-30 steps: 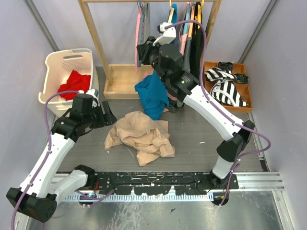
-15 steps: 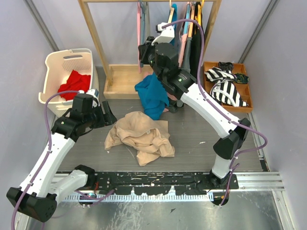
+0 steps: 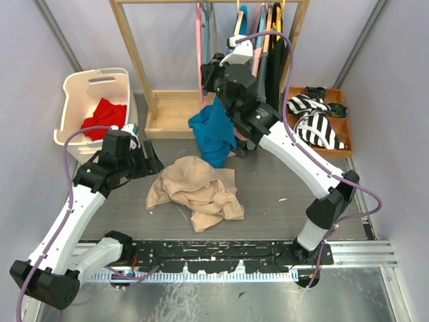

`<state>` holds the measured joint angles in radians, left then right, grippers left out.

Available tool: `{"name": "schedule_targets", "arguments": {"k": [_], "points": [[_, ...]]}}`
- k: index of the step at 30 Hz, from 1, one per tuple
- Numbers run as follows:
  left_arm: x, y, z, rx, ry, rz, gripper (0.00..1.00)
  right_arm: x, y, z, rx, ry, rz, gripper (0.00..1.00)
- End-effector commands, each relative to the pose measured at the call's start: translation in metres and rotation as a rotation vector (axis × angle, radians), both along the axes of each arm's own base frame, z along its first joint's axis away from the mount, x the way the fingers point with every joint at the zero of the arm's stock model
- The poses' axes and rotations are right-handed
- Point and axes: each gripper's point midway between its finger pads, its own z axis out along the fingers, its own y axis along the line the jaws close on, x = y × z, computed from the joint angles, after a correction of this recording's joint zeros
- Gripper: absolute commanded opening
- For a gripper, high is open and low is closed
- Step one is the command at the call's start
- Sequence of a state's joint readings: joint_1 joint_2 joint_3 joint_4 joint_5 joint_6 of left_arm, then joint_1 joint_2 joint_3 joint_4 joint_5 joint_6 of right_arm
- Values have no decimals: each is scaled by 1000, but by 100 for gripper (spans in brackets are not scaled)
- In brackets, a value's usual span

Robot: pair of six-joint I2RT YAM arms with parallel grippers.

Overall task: Place the t-shirt on the hanger
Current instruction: Pick up the hanger from the clothesline.

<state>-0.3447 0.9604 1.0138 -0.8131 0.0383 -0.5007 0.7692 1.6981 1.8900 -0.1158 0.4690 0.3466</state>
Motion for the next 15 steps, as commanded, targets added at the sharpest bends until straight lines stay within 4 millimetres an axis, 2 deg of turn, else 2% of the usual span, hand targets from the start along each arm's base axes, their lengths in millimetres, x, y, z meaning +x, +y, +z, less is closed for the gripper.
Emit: {"name": "schedule_targets", "arguments": {"k": [1, 7, 15], "points": [[7, -3, 12, -21, -40, -6, 73, -15, -23, 54, 102, -121, -3, 1], [7, -3, 12, -22, -40, -4, 73, -26, -13, 72, 108, -188, 92, 1], [6, -3, 15, -23, -45, -3, 73, -38, -11, 88, 111, -231, 147, 1]]}}
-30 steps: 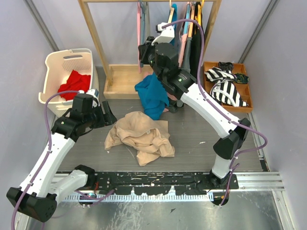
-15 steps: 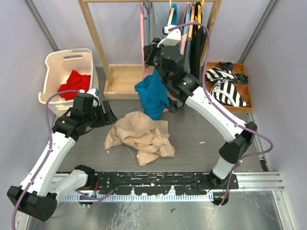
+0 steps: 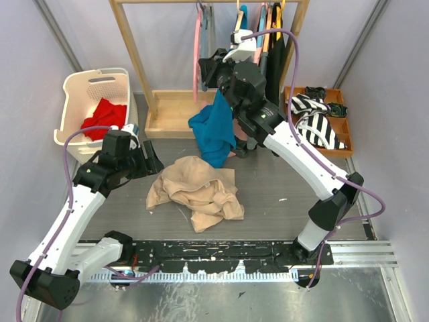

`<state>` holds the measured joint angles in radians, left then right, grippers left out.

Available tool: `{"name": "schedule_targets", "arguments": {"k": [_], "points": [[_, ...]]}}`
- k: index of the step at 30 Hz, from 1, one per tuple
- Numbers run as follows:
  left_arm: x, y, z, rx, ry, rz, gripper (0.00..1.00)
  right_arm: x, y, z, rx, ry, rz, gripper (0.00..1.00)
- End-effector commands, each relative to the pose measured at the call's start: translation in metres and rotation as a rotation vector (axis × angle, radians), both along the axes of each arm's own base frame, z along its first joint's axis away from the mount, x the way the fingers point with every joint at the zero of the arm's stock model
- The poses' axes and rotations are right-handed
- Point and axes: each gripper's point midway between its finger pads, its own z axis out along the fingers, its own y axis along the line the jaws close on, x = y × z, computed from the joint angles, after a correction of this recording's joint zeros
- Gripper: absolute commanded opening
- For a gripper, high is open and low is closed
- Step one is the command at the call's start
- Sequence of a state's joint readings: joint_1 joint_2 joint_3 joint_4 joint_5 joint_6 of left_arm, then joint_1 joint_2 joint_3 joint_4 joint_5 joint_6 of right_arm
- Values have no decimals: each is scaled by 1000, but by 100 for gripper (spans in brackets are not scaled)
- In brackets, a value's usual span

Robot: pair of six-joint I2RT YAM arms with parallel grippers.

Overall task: Place the t-shirt on the hanger
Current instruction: Pick up the hanger from the clothesline.

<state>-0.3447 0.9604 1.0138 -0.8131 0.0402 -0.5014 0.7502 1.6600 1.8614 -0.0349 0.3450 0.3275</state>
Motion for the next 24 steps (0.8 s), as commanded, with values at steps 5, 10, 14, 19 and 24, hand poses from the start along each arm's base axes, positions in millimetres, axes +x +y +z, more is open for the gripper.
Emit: {"name": "schedule_targets", "arguments": {"k": [5, 10, 14, 19, 24], "points": [[6, -3, 16, -23, -46, -4, 72, -36, -16, 73, 94, -177, 74, 1], [6, -3, 18, -26, -51, -1, 72, -43, -18, 87, 108, -214, 92, 1], [6, -3, 19, -26, -51, -1, 72, -43, -16, 90, 107, -220, 97, 1], [6, -2, 21, -24, -53, -1, 71, -32, -8, 80, 91, -196, 93, 1], [5, -1, 23, -18, -57, 1, 71, -20, 8, 63, 67, -162, 126, 1]]}}
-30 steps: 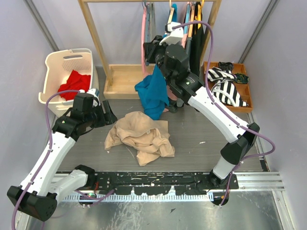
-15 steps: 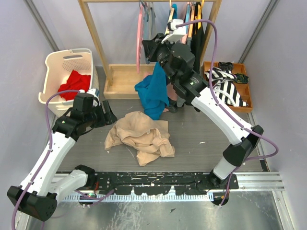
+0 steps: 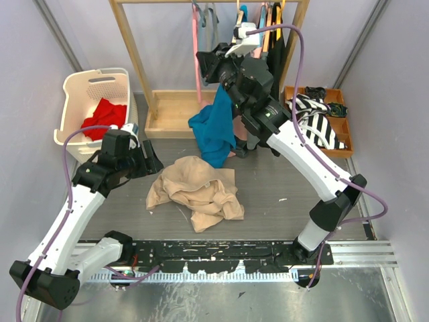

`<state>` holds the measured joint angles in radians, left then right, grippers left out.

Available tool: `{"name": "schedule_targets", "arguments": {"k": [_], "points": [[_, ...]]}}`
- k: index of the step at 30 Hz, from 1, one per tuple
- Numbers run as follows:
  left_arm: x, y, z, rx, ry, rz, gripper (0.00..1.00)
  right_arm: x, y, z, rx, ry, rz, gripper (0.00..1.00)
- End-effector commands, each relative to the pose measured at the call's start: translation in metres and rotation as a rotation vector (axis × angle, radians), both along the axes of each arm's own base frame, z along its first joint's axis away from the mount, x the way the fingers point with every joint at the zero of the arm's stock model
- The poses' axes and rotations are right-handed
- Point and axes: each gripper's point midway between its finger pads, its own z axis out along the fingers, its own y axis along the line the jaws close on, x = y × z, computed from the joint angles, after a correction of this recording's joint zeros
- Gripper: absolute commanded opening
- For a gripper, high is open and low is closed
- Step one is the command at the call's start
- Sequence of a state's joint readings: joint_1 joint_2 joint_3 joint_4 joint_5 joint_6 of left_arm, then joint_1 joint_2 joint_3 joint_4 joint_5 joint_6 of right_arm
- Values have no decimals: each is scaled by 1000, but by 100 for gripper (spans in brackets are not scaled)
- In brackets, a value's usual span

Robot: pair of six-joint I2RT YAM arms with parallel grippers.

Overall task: Place the t-shirt on the hanger
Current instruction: Pick up the hanger from the clothesline.

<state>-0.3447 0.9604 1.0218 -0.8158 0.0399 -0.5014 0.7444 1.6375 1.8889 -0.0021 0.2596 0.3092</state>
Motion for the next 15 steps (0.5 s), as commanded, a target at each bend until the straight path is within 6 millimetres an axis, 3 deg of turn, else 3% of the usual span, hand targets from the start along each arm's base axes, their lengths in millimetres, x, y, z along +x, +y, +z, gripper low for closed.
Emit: {"name": "schedule_targets", "arguments": {"k": [1, 15], "points": [[5, 0, 20, -13, -51, 1, 71, -5, 10, 27, 36, -77, 66, 1], [6, 0, 21, -11, -51, 2, 71, 3, 48, 14, 12, -43, 196, 1]]}}
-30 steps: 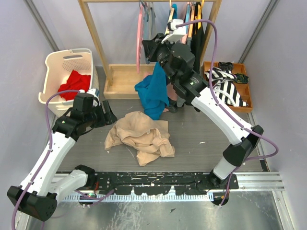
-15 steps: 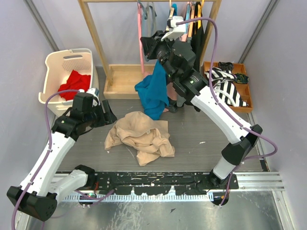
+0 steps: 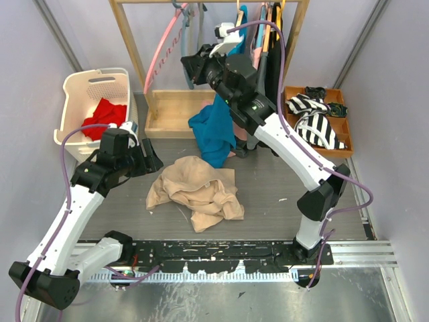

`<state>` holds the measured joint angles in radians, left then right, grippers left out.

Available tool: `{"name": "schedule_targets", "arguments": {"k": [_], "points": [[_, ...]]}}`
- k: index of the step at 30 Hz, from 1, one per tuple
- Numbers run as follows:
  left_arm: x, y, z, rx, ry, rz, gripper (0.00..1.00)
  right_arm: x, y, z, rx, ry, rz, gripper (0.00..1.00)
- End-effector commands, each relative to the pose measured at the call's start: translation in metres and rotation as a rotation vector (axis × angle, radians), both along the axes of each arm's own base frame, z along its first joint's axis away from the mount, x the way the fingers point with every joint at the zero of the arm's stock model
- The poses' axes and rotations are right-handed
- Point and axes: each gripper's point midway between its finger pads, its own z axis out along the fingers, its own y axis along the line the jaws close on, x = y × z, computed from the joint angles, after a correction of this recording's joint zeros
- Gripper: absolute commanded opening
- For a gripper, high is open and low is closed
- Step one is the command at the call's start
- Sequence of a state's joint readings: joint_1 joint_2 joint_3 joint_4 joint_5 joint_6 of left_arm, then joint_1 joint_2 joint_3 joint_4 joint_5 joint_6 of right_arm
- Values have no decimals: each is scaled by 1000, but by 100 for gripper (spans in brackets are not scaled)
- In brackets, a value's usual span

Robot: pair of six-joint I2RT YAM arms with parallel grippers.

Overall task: Place the t-shirt on the hanger
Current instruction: Pick up the hanger from the clothesline.

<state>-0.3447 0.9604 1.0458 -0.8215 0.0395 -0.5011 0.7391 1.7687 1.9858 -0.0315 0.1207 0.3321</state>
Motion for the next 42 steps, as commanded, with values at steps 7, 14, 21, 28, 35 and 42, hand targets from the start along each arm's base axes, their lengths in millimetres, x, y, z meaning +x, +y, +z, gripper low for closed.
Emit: {"name": "schedule_targets", "arguments": {"k": [7, 14, 21, 28, 35, 42], "points": [[3, 2, 11, 1, -34, 3, 71, -15, 0, 36, 57, -59, 56, 1], [2, 1, 11, -5, -32, 2, 71, -26, -17, 38, 46, -53, 34, 57], [1, 0, 11, -16, -31, 2, 71, -38, -35, 48, 55, -65, 3, 61], [0, 1, 15, -19, -42, 5, 71, -16, -38, 35, 12, -20, -85, 60], [-5, 4, 15, -10, -37, 8, 71, 9, -22, 14, -38, 19, -103, 58], [-5, 5, 14, 0, -35, 6, 71, 29, -27, 0, -55, 51, -164, 43]]}}
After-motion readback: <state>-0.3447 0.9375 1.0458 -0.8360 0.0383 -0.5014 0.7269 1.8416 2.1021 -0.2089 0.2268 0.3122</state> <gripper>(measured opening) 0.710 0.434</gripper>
